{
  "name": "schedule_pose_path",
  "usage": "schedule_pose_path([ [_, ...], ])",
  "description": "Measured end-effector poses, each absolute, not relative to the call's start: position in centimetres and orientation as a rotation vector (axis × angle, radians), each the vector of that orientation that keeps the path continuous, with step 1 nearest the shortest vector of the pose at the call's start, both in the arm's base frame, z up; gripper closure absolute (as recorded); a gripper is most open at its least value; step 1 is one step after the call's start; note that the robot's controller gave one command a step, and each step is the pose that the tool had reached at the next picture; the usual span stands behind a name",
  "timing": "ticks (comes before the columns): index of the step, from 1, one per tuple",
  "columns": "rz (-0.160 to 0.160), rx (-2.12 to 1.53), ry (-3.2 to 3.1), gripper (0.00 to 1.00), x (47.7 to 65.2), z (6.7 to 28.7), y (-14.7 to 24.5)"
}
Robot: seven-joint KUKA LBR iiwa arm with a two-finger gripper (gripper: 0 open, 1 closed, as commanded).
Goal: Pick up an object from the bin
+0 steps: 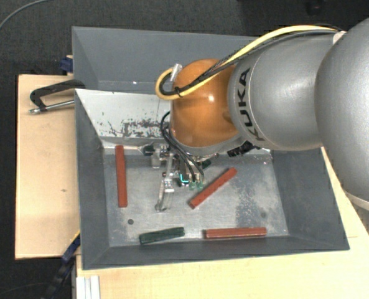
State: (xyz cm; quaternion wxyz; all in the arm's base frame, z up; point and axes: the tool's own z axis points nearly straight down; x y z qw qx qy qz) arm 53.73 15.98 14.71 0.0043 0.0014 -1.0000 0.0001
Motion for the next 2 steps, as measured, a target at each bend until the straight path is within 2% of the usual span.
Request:
schedule_pose_path([
  [1, 0.006, 0.058, -3.133, 0.0, 53.7, 6.6, 9.2],
  [2, 0.004, 0.25, -3.143, 0.0, 56.8, 11.0, 1.5],
])
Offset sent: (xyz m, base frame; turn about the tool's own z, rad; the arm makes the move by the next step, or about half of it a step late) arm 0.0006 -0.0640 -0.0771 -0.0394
